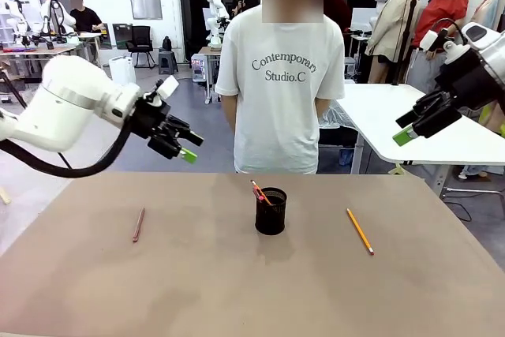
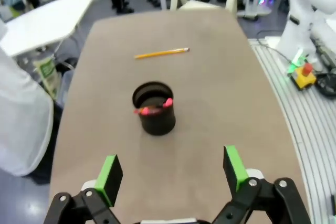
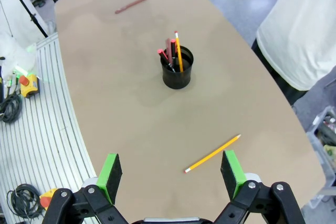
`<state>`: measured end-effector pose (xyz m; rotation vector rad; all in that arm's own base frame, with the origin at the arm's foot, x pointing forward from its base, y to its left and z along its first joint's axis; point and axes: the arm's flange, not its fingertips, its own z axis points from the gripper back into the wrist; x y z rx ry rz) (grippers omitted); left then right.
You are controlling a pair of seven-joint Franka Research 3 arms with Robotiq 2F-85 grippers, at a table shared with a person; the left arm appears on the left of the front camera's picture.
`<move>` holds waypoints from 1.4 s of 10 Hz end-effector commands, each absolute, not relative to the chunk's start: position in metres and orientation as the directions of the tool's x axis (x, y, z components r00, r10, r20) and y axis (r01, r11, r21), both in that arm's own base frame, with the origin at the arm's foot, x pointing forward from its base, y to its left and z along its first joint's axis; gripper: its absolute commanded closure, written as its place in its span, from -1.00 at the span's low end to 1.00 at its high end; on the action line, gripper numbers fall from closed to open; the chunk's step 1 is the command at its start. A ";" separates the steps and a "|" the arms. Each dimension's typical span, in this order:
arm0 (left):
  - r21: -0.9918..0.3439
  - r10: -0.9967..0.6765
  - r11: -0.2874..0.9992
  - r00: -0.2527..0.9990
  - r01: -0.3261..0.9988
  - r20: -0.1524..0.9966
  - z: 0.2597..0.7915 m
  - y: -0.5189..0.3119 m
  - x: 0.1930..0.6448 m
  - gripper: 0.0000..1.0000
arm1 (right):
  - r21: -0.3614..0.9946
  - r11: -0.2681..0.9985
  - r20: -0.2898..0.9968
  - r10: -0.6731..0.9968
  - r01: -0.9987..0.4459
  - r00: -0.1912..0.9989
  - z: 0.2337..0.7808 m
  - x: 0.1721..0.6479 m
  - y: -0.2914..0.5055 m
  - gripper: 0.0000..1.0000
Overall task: Place the pens into the pen holder.
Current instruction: Pick up a writing instrument from the table and place it into the Pen holder.
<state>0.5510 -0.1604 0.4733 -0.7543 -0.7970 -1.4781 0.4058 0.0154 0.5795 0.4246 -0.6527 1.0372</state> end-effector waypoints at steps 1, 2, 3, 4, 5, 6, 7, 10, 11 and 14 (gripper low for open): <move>0.032 -0.607 0.042 0.000 0.999 0.795 0.488 -0.149 0.542 -1.00 | 0.023 0.450 0.683 0.645 -0.893 0.343 0.581 0.406 0.016 -1.00; 0.054 -0.617 0.103 0.021 0.993 0.786 0.498 -0.142 0.537 -1.00 | 0.023 0.450 0.683 0.645 -0.893 0.343 0.581 0.406 0.016 -1.00; 0.076 -0.633 0.173 0.051 0.982 0.773 0.506 -0.132 0.533 -1.00 | 0.023 0.450 0.683 0.645 -0.893 0.343 0.581 0.406 0.016 -1.00; 0.095 -0.627 0.212 0.060 0.973 0.777 0.511 -0.120 0.530 -1.00 | 0.023 0.450 0.683 0.645 -0.893 0.343 0.581 0.406 0.016 -1.00; 0.104 -0.619 0.237 0.067 0.966 0.783 0.517 -0.111 0.522 -1.00 | 0.023 0.450 0.683 0.645 -0.893 0.343 0.581 0.406 0.016 -1.00; 0.082 -0.594 0.232 0.074 0.969 0.801 0.521 -0.106 0.515 -1.00 | 0.023 0.450 0.683 0.645 -0.893 0.343 0.581 0.406 0.016 -1.00; 0.059 -0.553 0.214 0.072 0.975 0.830 0.518 -0.106 0.518 -1.00 | 0.023 0.450 0.683 0.645 -0.893 0.343 0.581 0.406 0.016 -1.00; 0.107 -0.617 0.217 0.052 0.970 0.785 0.522 -0.108 0.530 -1.00 | 0.023 0.450 0.683 0.645 -0.893 0.343 0.581 0.406 0.016 -1.00; 0.107 -0.617 0.217 0.052 0.970 0.785 0.522 -0.108 0.530 -1.00 | 0.023 0.450 0.683 0.645 -0.893 0.343 0.581 0.406 0.016 -1.00; 0.107 -0.617 0.217 0.052 0.970 0.785 0.522 -0.108 0.530 -1.00 | 0.023 0.450 0.683 0.645 -0.893 0.343 0.581 0.406 0.016 -1.00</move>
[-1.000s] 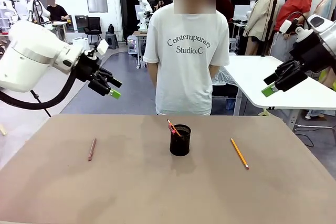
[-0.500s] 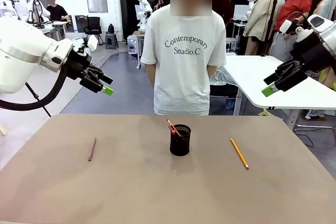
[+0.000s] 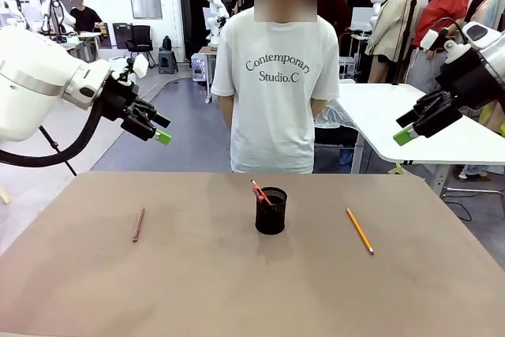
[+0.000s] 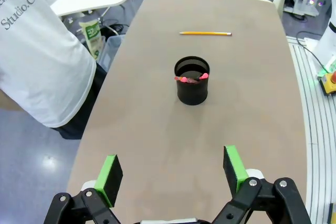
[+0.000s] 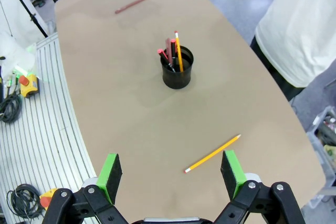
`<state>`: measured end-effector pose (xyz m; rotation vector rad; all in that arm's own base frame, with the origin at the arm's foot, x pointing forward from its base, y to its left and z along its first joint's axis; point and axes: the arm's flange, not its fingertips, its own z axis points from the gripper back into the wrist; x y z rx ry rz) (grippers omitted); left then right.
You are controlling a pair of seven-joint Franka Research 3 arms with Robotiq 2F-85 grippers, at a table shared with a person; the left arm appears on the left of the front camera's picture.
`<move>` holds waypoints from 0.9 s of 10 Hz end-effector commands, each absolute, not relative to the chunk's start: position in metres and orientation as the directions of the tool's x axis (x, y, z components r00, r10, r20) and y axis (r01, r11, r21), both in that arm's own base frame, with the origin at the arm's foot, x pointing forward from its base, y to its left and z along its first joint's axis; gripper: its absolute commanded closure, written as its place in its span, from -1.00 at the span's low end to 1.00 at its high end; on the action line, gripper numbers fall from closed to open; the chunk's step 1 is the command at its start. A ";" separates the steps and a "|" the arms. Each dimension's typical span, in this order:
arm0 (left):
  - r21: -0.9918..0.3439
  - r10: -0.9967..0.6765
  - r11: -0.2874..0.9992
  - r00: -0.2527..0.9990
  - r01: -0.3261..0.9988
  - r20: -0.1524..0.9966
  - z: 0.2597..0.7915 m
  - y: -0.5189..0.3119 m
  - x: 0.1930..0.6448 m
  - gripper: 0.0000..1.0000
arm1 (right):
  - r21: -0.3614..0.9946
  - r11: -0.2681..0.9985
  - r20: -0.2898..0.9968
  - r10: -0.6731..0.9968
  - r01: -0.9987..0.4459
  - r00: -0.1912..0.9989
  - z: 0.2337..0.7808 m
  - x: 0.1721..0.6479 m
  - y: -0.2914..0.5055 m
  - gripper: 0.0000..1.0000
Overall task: Place the pens into the pen holder.
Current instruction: Pick up a writing instrument from the table and place it into the Pen holder.
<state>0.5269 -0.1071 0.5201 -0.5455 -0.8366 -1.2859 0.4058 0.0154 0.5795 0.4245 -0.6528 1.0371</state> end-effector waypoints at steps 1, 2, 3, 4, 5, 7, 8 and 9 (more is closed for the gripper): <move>0.107 -0.617 0.217 0.052 0.970 0.785 0.522 -0.108 0.530 -1.00 | 0.023 0.450 0.683 0.645 -0.893 0.343 0.581 0.406 0.016 -1.00; 0.107 -0.617 0.217 0.052 0.970 0.785 0.522 -0.108 0.530 -1.00 | 0.023 0.450 0.683 0.645 -0.893 0.343 0.581 0.406 0.016 -1.00; 0.107 -0.617 0.217 0.052 0.970 0.785 0.522 -0.108 0.530 -1.00 | 0.023 0.450 0.683 0.645 -0.893 0.343 0.581 0.406 0.016 -1.00; 0.107 -0.617 0.217 0.052 0.970 0.785 0.522 -0.108 0.530 -1.00 | 0.023 0.450 0.683 0.645 -0.893 0.343 0.581 0.406 0.016 -1.00; 0.107 -0.617 0.217 0.052 0.970 0.785 0.522 -0.108 0.530 -1.00 | 0.023 0.450 0.683 0.645 -0.893 0.343 0.581 0.406 0.016 -1.00; 0.107 -0.617 0.217 0.052 0.970 0.785 0.522 -0.108 0.530 -1.00 | 0.066 0.542 0.626 0.632 -0.838 0.457 0.572 0.408 0.028 -1.00; 0.107 -0.617 0.217 0.052 0.970 0.785 0.522 -0.108 0.530 -1.00 | 0.085 0.581 0.571 0.638 -0.810 0.517 0.567 0.417 0.038 -1.00; 0.107 -0.617 0.217 0.052 0.970 0.785 0.522 -0.108 0.530 -1.00 | 0.080 0.620 0.515 0.644 -0.781 0.565 0.562 0.425 0.047 -1.00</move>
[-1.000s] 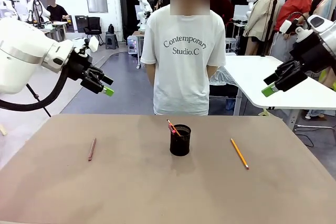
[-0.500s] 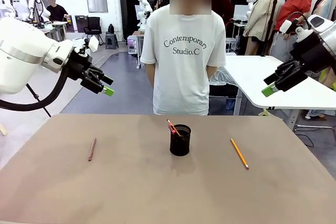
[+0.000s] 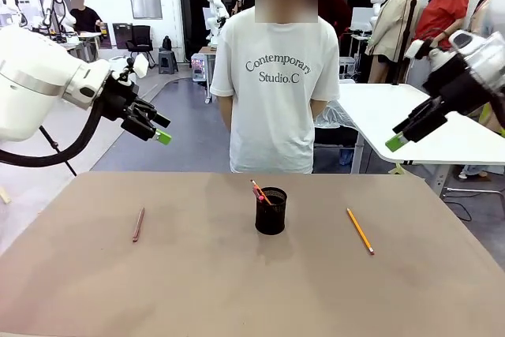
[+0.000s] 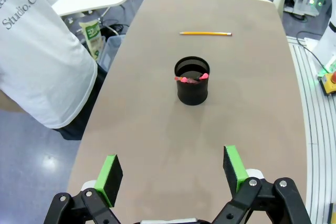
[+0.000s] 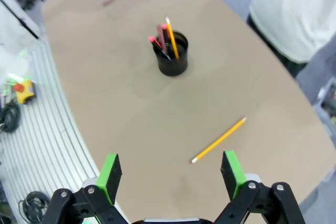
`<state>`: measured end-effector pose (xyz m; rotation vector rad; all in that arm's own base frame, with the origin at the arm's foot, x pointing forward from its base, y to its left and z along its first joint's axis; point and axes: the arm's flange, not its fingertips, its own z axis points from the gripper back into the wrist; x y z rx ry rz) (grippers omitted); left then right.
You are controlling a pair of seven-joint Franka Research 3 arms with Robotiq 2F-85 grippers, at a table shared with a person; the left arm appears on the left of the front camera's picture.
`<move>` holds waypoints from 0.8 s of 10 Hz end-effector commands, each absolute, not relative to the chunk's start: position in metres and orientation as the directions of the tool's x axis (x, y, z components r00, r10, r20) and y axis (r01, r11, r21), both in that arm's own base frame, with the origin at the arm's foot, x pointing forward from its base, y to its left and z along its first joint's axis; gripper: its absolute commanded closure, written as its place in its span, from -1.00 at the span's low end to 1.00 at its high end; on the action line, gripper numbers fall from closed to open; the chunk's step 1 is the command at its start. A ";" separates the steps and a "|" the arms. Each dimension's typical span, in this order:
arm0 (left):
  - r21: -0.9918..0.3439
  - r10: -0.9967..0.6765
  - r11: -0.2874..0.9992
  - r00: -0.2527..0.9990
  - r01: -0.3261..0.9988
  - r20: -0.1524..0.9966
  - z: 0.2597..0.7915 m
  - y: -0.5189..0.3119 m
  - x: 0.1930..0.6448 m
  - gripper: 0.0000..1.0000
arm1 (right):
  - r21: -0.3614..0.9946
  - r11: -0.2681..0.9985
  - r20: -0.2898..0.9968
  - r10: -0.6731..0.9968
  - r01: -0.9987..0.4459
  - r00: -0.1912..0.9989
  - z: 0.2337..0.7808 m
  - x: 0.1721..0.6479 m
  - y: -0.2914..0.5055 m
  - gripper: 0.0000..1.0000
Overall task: Place the pens into the pen holder.
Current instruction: Pick up a writing instrument from the table and place it into the Pen holder.
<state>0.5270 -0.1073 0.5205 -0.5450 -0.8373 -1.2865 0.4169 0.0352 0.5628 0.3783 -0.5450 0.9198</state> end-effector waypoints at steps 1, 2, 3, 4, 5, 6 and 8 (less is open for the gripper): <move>0.107 -0.617 0.217 0.052 0.970 0.785 0.522 -0.108 0.530 -1.00 | 0.089 0.680 0.443 0.628 -0.728 0.640 0.552 0.430 0.059 -1.00; 0.107 -0.617 0.217 0.052 0.970 0.785 0.522 -0.108 0.530 -1.00 | 0.086 0.712 0.382 0.622 -0.697 0.683 0.540 0.439 0.071 -1.00; 0.107 -0.617 0.217 0.052 0.970 0.785 0.522 -0.108 0.530 -1.00 | 0.088 0.741 0.336 0.607 -0.665 0.720 0.524 0.445 0.079 -1.00; 0.107 -0.617 0.217 0.052 0.970 0.785 0.522 -0.108 0.530 -1.00 | 0.073 0.769 0.301 0.590 -0.635 0.749 0.510 0.453 0.082 -1.00; 0.107 -0.617 0.217 0.052 0.970 0.785 0.522 -0.108 0.530 -1.00 | 0.057 0.796 0.264 0.571 -0.603 0.778 0.492 0.463 0.080 -1.00; 0.107 -0.617 0.217 0.052 0.970 0.785 0.522 -0.108 0.530 -1.00 | 0.013 0.833 0.262 0.530 -0.553 0.806 0.469 0.471 0.076 -1.00; 0.107 -0.617 0.217 0.052 0.970 0.785 0.522 -0.108 0.530 -1.00 | -0.001 0.855 0.217 0.506 -0.518 0.835 0.438 0.490 0.067 -1.00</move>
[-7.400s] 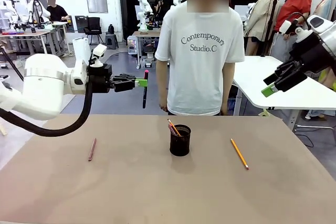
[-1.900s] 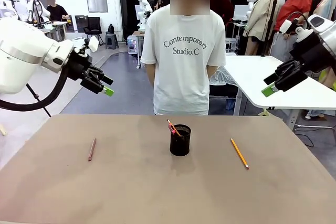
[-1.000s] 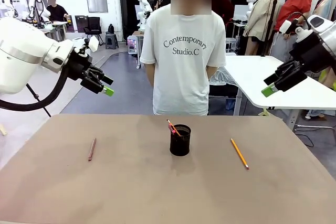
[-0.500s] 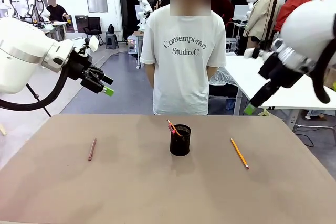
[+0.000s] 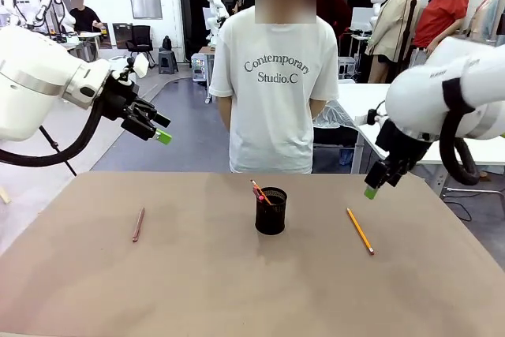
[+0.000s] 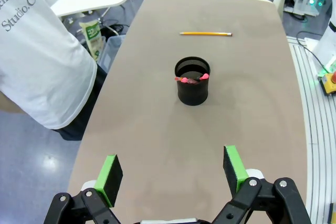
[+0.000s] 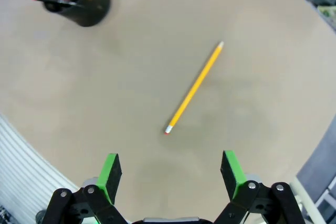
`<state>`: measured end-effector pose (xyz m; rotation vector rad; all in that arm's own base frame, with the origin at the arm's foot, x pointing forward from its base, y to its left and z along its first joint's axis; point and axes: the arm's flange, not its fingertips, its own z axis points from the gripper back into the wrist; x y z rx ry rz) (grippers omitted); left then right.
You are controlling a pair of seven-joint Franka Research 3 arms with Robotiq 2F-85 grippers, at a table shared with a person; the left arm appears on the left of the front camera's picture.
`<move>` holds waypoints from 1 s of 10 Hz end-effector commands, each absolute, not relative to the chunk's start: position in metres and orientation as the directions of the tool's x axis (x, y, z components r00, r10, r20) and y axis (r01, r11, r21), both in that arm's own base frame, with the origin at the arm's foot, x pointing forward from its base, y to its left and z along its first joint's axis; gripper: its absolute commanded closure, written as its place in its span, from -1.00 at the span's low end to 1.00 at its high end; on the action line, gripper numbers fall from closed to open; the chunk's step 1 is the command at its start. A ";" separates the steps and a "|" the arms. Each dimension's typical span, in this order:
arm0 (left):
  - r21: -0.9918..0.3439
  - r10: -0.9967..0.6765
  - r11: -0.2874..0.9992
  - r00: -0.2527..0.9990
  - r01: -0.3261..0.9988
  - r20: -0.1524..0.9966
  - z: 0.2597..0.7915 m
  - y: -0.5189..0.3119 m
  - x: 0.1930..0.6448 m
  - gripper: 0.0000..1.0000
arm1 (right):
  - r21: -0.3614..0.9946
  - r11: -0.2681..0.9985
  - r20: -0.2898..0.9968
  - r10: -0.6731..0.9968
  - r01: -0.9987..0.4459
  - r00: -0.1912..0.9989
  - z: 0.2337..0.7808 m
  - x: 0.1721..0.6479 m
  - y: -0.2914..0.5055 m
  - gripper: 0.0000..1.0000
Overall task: Place the pens into the pen holder.
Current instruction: Pick up a writing instrument from the table and place it into the Pen holder.
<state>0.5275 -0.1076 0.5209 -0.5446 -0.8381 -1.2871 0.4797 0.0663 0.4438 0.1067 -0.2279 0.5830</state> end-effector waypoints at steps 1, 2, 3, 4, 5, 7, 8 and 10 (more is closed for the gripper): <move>0.107 -0.617 0.217 0.052 0.970 0.785 0.522 -0.108 0.530 -1.00 | -0.028 0.853 0.205 0.514 -0.520 0.833 0.427 0.497 0.068 -1.00; 0.107 -0.617 0.217 0.052 0.970 0.785 0.522 -0.108 0.530 -1.00 | -0.034 0.839 0.220 0.537 -0.543 0.815 0.427 0.504 0.063 -1.00; 0.096 -0.607 0.221 0.060 0.970 0.793 0.521 -0.108 0.528 -1.00 | 0.019 0.838 0.225 0.528 -0.546 0.819 0.428 0.488 0.063 -1.00; 0.075 -0.595 0.194 0.057 0.978 0.801 0.519 -0.097 0.513 -1.00 | 0.019 0.838 0.225 0.528 -0.546 0.819 0.428 0.488 0.063 -1.00; 0.067 -0.602 0.194 0.065 0.979 0.796 0.514 -0.084 0.501 -1.00 | 0.019 0.838 0.225 0.528 -0.546 0.819 0.428 0.488 0.063 -1.00; 0.060 -0.595 0.194 0.069 0.979 0.801 0.509 -0.066 0.485 -1.00 | 0.019 0.838 0.225 0.528 -0.546 0.819 0.428 0.488 0.063 -1.00; 0.071 -0.607 0.190 0.060 0.979 0.792 0.510 -0.060 0.482 -1.00 | 0.019 0.838 0.225 0.528 -0.546 0.819 0.428 0.488 0.063 -1.00; 0.087 -0.627 0.211 0.067 0.974 0.777 0.514 -0.053 0.479 -1.00 | 0.019 0.838 0.225 0.528 -0.546 0.819 0.428 0.488 0.063 -1.00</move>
